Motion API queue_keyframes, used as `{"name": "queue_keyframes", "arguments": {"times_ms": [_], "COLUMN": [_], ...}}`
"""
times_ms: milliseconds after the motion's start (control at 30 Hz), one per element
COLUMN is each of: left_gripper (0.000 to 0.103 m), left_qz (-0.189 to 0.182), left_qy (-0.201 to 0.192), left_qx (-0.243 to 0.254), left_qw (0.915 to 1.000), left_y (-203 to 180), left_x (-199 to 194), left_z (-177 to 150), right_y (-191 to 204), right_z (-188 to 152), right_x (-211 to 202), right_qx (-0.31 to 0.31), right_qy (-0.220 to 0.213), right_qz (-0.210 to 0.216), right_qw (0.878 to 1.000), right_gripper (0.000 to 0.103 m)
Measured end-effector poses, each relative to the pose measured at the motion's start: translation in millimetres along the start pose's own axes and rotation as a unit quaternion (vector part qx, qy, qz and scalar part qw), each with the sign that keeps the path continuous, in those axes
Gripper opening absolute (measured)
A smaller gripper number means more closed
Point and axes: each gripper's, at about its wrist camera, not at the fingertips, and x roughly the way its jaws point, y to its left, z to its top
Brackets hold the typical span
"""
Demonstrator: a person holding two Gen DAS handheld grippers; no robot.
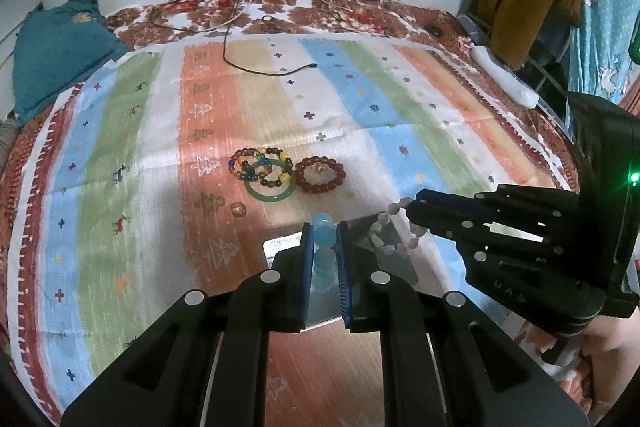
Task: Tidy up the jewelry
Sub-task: 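Carry both bracelets over the silver tin and open both tools to drop them, then move both tools back toward the remaining bracelets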
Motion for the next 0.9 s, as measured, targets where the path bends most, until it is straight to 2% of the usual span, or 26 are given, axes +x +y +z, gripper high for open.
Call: {"name": "queue_keyframes", "arguments": {"times_ms": [267, 400, 500, 700, 800, 867, 900], "left_gripper": [0.011, 0.013, 0.018, 0.029, 0.033, 0.042, 0.043], "left_qz": [0.013, 0.033, 0.046, 0.049, 0.058, 0.064, 0.066], "left_qy": [0.007, 0.002, 0.002, 0.010, 0.020, 0.024, 0.025], "left_qx": [-0.006, -0.022, -0.030, -0.042, -0.048, -0.048, -0.047], "left_qw": [0.9999, 0.9992, 0.9985, 0.9978, 0.9970, 0.9965, 0.9964], "left_y": [0, 10, 17, 25, 30, 33, 33], "left_x": [1, 0, 0, 3, 10, 13, 15], "left_z": [-5, -3, -2, 0, 1, 2, 3], "right_y": [1, -6, -11, -14, -16, -19, -20], "right_z": [-4, -1, 0, 4, 7, 11, 12], "right_x": [2, 4, 5, 13, 19, 24, 25], "right_qx": [0.006, 0.023, 0.032, 0.035, 0.039, 0.042, 0.042], "right_qy": [0.009, 0.013, 0.017, 0.025, 0.034, 0.037, 0.038], "right_qz": [0.003, -0.009, -0.013, -0.018, -0.018, -0.020, -0.021], "right_qw": [1.000, 1.000, 0.999, 0.999, 0.999, 0.998, 0.998], "right_gripper": [0.012, 0.019, 0.026, 0.037, 0.039, 0.042, 0.045]}}
